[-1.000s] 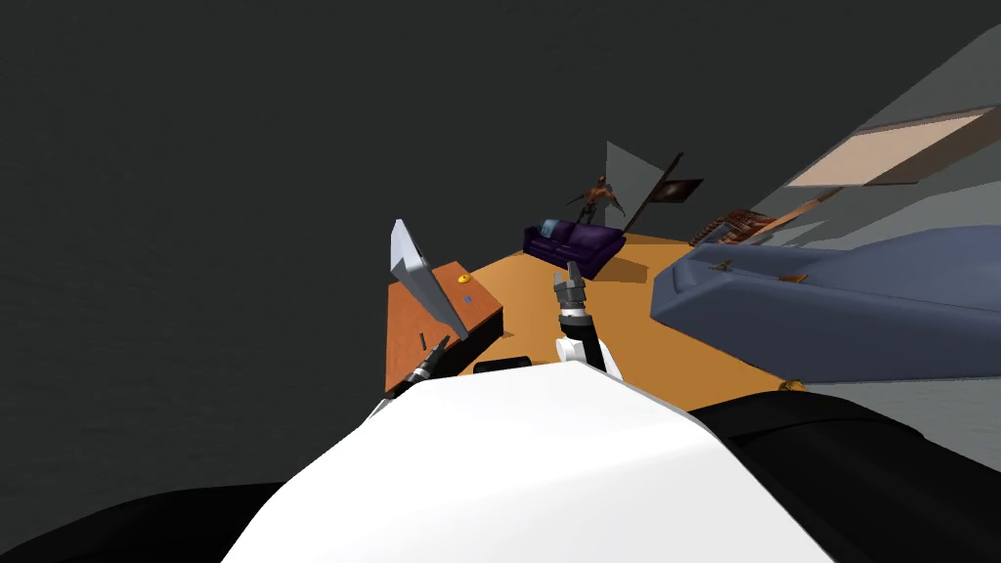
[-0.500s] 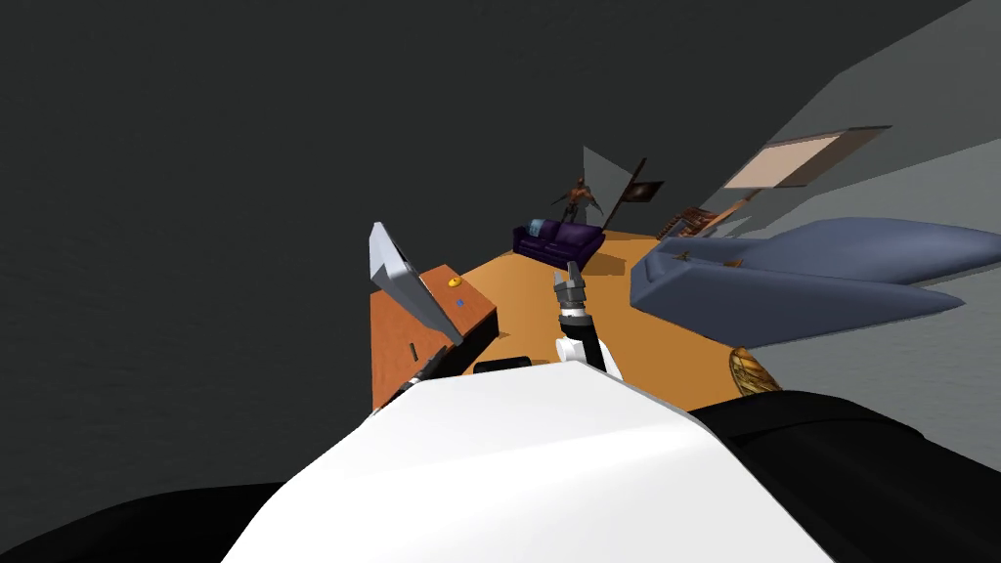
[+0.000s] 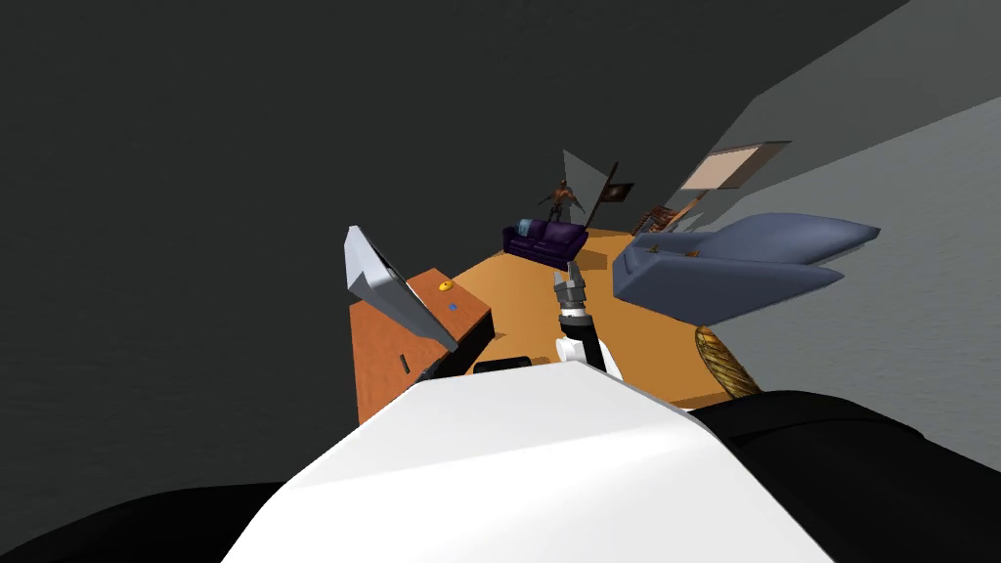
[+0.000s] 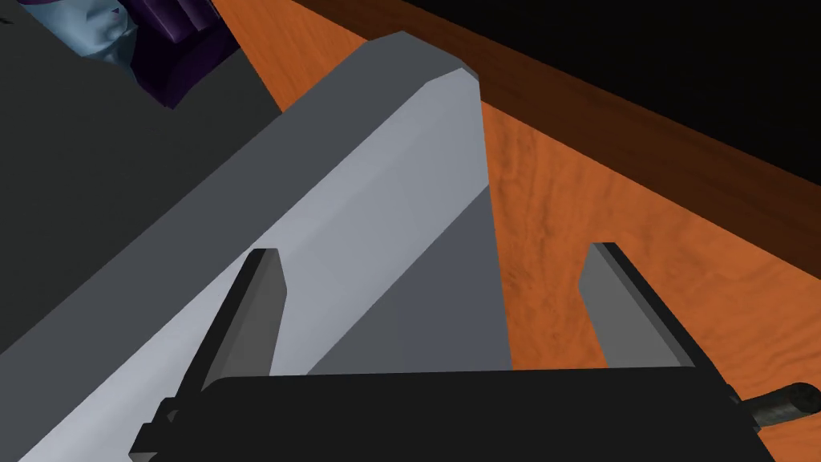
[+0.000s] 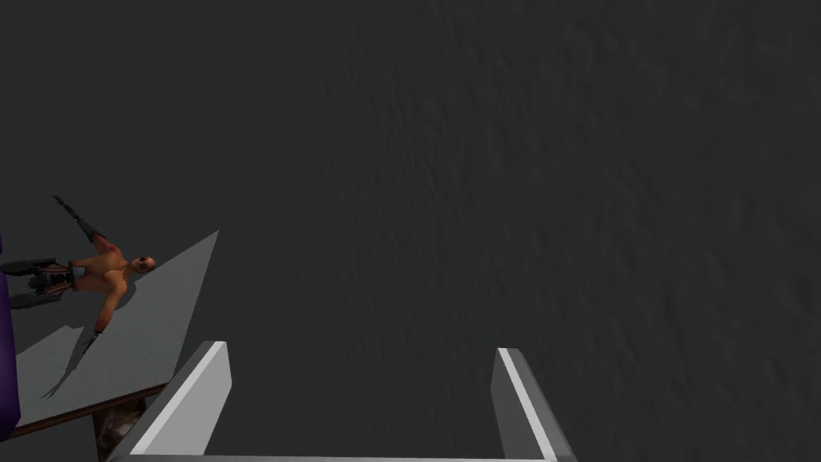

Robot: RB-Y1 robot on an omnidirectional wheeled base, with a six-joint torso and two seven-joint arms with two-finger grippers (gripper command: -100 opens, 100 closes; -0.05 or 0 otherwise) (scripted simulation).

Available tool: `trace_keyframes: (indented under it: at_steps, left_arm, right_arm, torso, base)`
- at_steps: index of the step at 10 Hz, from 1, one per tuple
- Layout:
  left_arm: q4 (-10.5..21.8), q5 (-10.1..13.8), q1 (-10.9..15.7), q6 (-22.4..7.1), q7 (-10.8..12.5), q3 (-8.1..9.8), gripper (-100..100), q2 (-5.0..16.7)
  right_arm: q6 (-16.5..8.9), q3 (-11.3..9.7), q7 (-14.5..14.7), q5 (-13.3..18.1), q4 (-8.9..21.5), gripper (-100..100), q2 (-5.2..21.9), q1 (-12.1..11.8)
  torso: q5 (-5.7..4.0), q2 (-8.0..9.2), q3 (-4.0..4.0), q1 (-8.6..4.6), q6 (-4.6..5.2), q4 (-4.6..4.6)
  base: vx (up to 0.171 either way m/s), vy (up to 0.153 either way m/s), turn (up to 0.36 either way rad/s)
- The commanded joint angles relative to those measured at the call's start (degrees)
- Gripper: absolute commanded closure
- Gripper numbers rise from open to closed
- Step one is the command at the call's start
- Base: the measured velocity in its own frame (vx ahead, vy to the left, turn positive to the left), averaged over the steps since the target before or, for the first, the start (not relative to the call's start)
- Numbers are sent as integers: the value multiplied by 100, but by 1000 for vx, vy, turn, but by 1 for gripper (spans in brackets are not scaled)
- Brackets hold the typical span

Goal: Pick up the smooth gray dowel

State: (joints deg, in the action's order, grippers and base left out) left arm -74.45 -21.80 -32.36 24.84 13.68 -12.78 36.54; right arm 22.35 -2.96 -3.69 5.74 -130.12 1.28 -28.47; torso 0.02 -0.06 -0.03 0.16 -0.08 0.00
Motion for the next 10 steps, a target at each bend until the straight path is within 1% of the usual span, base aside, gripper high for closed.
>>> trace_keyframes:
  at_steps: [1,2,3,4,5,6,7,8,9,10]
  left_arm:
    - [215,0,80,32,75,-20,-100,51]
    - [475,-65,76,66,324,-107,-100,215]
    - [586,-65,76,66,324,-107,-100,215]
    - [780,-124,72,102,569,-196,-100,370]
    - [955,-124,72,102,581,-196,-100,370]
    - [1181,-177,68,142,777,-289,-100,515]
    - [1256,-177,68,142,844,-289,-100,515]
    - [1458,-224,66,184,1032,-385,-100,647]
    - [1646,-224,66,184,1111,-385,-100,647]
    - [1928,-266,64,228,1317,-483,-100,766]
  right_arm:
    - [0,0,0,0,0,0,0,0]
    - [0,0,0,0,0,0,0,0]
    - [0,-1,0,0,0,0,0,1]
    - [0,0,0,0,0,0,0,0]
    - [0,0,0,0,0,0,0,1]
    - [0,0,0,0,0,0,0,0]
    - [0,0,0,0,0,0,0,0]
    - [0,1,0,0,0,0,0,-1]
    - [0,0,0,0,0,0,0,0]
    - [0,1,0,0,0,0,0,-1]
  torso:
    - [0,0,0,0,0,0]
    - [0,-1,0,-2,-1,0]
    - [-1,-3,-2,-3,5,0]
    - [0,-3,-2,-2,0,-1]
    - [1,-5,-3,2,5,0]
    - [1,-4,-2,3,-1,-1]
    - [1,-7,-4,6,4,-1]
    - [2,-7,-4,5,-2,-1]
    - [1,-6,-3,3,4,-1]
    - [1,-5,-3,4,-3,-1]
  base:
    - [7,14,15]
    - [17,8,-298]
    - [17,18,-207]
    - [18,24,-328]
    - [15,32,-172]
    - [28,35,-310]
    - [21,36,-153]
    - [13,27,-294]
    - [12,31,-148]
    - [25,37,-315]
